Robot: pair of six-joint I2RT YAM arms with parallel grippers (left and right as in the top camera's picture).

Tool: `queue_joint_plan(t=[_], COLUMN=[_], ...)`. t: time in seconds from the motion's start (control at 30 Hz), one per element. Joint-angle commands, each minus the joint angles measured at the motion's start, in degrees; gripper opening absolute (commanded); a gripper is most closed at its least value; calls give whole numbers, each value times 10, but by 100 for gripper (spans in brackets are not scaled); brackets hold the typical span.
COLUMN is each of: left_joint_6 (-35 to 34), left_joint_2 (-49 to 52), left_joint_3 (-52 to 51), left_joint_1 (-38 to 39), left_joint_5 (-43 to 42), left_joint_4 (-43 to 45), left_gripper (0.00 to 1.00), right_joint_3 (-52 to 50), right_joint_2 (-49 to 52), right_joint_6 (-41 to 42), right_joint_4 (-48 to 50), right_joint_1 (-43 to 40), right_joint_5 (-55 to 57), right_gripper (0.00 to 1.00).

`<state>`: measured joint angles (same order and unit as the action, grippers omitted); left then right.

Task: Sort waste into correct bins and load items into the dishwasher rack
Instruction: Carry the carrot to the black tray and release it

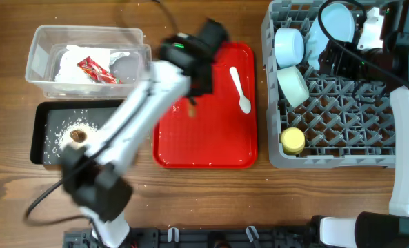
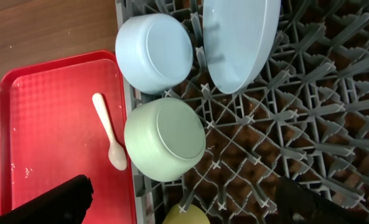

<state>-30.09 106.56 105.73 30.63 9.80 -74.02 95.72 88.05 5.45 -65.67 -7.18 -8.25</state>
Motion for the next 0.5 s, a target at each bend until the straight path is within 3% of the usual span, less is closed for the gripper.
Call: queue_joint_plan(t=[0.0, 0.13, 0.2, 0.33, 0.47], left_joint_6=[-59, -88, -97, -153, -238], left_joint_2=[-68, -70, -70, -68, -65], left_joint_3=[10, 1, -29, -146, -294], left_joint_1=[-124, -297, -361, -447, -463], left_joint_5=[27, 19, 19, 3, -14], left_joint_4=[-27, -91, -79, 44, 158], left_gripper=[4, 4, 4, 4, 4], right_joint_3=[2, 2, 2, 2, 2], right_joint_2=[-3, -3, -3, -3, -3], right_joint_6=[-12, -12, -17, -24, -23], right_joint_4=[5, 5, 4, 7, 7], right_joint_1=[-1, -1, -1, -1, -1], right_joint_5=[12, 12, 12, 14, 14], right_gripper=[97, 98, 98, 98, 98])
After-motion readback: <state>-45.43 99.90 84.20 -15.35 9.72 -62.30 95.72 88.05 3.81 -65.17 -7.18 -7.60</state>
